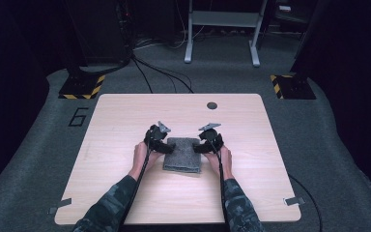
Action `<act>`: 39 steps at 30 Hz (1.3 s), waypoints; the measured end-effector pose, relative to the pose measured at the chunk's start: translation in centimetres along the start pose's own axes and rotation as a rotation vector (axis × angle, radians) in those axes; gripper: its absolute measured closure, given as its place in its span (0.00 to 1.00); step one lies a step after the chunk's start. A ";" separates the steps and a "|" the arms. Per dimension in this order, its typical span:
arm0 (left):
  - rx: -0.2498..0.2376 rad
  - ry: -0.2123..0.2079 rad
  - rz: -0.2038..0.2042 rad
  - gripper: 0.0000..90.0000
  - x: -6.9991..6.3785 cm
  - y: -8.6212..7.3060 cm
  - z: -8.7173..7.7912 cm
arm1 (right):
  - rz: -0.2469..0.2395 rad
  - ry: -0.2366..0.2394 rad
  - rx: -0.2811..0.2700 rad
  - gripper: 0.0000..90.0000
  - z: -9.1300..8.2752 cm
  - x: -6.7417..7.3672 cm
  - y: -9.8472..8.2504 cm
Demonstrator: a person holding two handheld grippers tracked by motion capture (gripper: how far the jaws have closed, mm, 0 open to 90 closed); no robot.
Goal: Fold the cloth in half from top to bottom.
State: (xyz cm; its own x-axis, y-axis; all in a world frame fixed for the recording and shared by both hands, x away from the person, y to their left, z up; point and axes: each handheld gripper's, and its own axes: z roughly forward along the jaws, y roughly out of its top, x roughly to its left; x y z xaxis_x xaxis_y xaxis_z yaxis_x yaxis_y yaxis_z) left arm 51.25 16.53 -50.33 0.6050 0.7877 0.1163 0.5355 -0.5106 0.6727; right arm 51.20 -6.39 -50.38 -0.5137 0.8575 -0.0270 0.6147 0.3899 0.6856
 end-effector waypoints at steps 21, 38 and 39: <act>0.011 -0.061 -0.051 0.23 -0.2 -2.4 -0.9 | 0.009 0.062 0.018 0.26 0.3 0.0 -1.4; -0.004 -0.081 -0.059 0.20 -0.3 -2.3 -1.0 | 0.023 0.076 0.017 0.22 0.1 -0.5 -1.6; -0.013 -0.082 -0.056 0.18 -0.2 -2.2 -1.2 | 0.023 0.082 0.011 0.21 0.1 -0.6 -1.6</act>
State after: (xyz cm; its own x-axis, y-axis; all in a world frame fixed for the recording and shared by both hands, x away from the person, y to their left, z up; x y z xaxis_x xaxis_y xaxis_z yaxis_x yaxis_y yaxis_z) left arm 49.27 17.89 -50.98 0.6207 0.7839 0.0181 0.5629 -0.4615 0.6857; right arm 50.55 -7.48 -51.53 -0.5462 0.8362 0.0490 0.6333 0.3740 0.6775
